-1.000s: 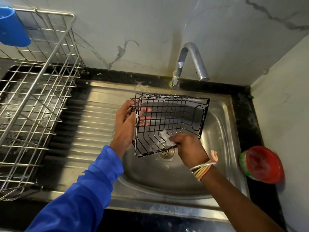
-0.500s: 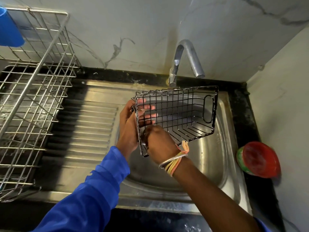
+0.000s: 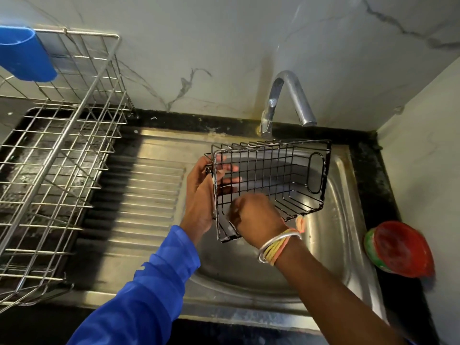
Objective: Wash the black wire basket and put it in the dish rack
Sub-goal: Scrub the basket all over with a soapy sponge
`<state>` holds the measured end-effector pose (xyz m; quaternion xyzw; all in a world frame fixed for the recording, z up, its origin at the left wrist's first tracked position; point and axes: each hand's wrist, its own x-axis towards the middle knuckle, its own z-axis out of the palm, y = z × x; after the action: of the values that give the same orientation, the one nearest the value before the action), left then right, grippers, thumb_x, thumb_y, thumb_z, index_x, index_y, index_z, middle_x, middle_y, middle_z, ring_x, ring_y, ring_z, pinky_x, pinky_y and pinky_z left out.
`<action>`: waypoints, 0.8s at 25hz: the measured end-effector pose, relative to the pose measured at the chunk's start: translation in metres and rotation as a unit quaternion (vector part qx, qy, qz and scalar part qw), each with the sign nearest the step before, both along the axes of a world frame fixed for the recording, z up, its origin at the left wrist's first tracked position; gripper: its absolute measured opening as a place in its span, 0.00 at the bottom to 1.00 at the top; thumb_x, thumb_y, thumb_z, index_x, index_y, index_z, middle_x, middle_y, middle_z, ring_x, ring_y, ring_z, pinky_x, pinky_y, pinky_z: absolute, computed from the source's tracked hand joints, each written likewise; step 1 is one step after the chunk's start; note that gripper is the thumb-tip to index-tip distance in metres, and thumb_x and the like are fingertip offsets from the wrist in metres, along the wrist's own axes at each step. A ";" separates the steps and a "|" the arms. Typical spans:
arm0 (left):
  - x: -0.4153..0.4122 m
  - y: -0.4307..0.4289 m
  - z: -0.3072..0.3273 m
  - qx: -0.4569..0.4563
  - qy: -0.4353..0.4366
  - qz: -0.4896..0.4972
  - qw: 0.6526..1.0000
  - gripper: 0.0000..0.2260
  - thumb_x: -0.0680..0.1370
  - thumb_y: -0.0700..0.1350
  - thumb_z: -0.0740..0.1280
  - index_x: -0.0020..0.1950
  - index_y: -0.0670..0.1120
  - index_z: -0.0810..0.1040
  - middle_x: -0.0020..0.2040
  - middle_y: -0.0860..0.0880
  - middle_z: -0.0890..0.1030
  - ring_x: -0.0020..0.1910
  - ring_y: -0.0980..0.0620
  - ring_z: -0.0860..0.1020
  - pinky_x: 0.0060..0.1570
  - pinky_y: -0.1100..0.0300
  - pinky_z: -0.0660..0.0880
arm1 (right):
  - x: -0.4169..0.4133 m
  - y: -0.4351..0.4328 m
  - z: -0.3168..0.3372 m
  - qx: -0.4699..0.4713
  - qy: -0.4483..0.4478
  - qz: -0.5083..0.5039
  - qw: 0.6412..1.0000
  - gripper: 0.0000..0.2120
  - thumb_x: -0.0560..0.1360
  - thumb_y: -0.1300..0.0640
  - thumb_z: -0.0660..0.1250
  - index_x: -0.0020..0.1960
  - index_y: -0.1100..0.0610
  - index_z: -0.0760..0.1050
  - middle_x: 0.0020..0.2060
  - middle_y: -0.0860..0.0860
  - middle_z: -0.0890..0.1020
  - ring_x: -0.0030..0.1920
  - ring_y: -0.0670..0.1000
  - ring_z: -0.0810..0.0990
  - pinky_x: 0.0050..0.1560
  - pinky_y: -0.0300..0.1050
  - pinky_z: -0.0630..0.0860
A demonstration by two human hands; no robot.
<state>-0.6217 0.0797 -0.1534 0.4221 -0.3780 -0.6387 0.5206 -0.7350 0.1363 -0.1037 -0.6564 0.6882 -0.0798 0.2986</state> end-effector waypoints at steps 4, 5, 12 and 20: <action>0.001 0.002 -0.003 -0.003 -0.028 -0.009 1.000 0.12 0.81 0.36 0.64 0.64 0.37 0.75 0.56 0.36 0.84 0.50 0.37 0.85 0.48 0.47 0.83 | 0.002 0.000 0.007 0.041 0.005 0.036 0.998 0.09 0.75 0.67 0.66 0.50 0.58 0.82 0.45 0.52 0.83 0.47 0.50 0.81 0.50 0.42 0.78; 0.005 0.000 -0.004 -0.007 -0.033 -0.008 0.999 0.11 0.81 0.36 0.64 0.63 0.37 0.75 0.55 0.36 0.84 0.50 0.38 0.85 0.47 0.47 0.83 | -0.001 0.004 0.011 0.049 -0.009 0.035 0.998 0.10 0.75 0.67 0.66 0.51 0.58 0.82 0.48 0.52 0.84 0.48 0.49 0.82 0.53 0.42 0.78; -0.006 0.006 0.004 0.010 -0.006 0.003 1.000 0.10 0.77 0.40 0.67 0.58 0.44 0.79 0.49 0.46 0.86 0.47 0.44 0.85 0.47 0.48 0.82 | 0.020 -0.008 0.008 0.087 -0.053 -0.062 0.993 0.08 0.78 0.62 0.63 0.51 0.61 0.80 0.39 0.51 0.79 0.43 0.52 0.78 0.47 0.45 0.74; 0.000 0.012 -0.001 0.050 0.021 0.016 0.998 0.11 0.81 0.33 0.62 0.55 0.46 0.79 0.46 0.45 0.86 0.43 0.45 0.85 0.44 0.50 0.81 | 0.024 -0.001 0.004 0.009 0.007 0.023 1.000 0.06 0.75 0.66 0.65 0.49 0.61 0.80 0.44 0.55 0.81 0.47 0.54 0.80 0.45 0.41 0.72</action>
<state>-0.6220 0.0916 -0.1548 0.4401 -0.3281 -0.6569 0.5169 -0.7106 0.1353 -0.0998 -0.6698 0.6758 -0.0621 0.3014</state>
